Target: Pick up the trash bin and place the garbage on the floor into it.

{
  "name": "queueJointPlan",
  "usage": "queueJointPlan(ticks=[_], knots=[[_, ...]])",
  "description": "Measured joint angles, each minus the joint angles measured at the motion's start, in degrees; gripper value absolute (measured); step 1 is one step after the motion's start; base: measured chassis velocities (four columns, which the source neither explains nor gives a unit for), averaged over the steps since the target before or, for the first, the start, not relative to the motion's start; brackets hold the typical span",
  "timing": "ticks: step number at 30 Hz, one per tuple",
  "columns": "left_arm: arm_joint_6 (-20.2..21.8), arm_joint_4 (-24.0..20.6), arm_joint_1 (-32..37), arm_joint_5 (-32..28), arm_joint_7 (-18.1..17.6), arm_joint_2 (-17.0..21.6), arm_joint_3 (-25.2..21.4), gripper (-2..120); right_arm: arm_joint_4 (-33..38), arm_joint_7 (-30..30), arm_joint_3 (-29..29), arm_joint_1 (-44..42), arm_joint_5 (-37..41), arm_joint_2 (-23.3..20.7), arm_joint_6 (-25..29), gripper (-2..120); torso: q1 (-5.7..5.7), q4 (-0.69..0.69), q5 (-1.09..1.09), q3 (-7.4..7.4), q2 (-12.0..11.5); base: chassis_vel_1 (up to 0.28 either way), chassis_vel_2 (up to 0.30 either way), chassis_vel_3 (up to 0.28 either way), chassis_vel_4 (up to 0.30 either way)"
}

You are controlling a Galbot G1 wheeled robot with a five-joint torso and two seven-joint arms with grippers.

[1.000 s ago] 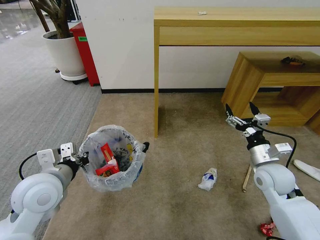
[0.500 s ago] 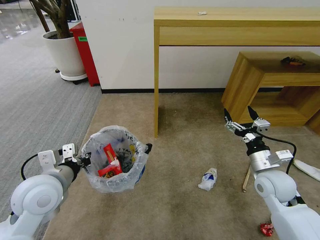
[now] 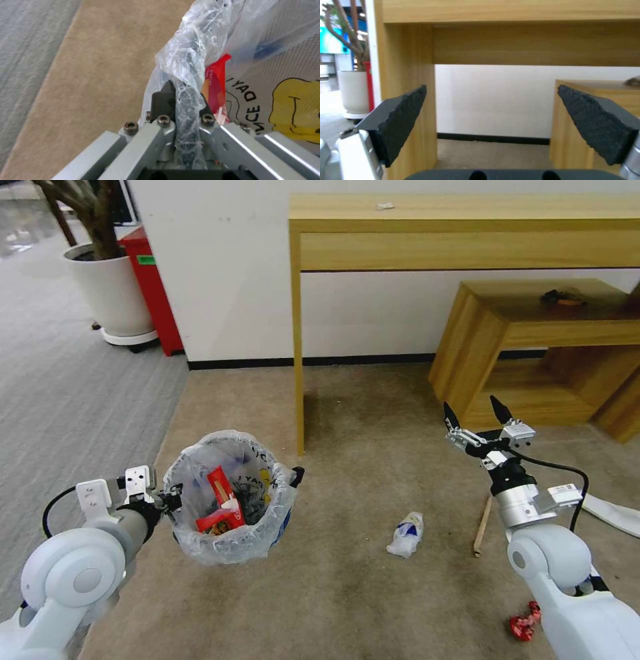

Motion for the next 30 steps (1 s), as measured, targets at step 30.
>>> queueJointPlan(ticks=[30], knots=[[-0.01, -0.05, 0.31, 1.37, 0.88, -0.28, 0.52, 0, -0.69, -0.46, -0.95, -0.79, -1.01, 0.44, 0.47, 100, 0.00, 0.03, 0.00, 0.00, 0.00, -0.075, -0.076, -0.079, -0.077]])
